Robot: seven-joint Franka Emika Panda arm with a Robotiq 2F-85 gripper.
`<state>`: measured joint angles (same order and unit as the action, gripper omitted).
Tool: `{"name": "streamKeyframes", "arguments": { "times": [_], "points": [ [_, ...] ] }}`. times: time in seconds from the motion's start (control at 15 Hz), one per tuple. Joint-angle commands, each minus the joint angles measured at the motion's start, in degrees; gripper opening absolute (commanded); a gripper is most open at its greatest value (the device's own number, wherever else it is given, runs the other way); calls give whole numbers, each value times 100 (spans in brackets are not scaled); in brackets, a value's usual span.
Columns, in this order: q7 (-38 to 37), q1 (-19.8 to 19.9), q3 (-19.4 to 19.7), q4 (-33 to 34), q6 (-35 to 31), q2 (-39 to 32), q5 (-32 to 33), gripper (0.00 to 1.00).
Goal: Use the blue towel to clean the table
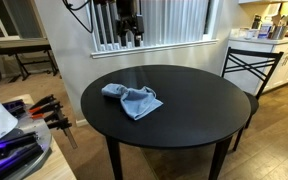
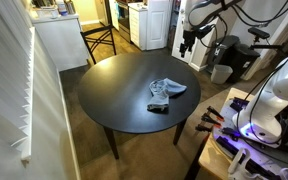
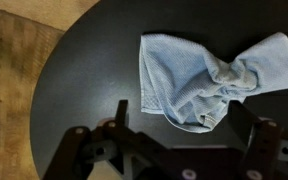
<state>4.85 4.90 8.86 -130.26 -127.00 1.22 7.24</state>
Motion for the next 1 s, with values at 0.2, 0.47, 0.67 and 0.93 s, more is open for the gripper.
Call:
{"name": "streamKeyframes", "arguments": {
  "times": [0.2, 0.47, 0.67, 0.93],
  "points": [
    [-380, 145, -49, 721, -693, -1330, -410, 100],
    [-332, 151, -57, 758, -626, -1422, -268, 100],
    [-332, 156, -58, 821, -618, -1477, -269, 100],
    [-332, 156, -58, 827, -616, -1477, -269, 100]
  ]
}}
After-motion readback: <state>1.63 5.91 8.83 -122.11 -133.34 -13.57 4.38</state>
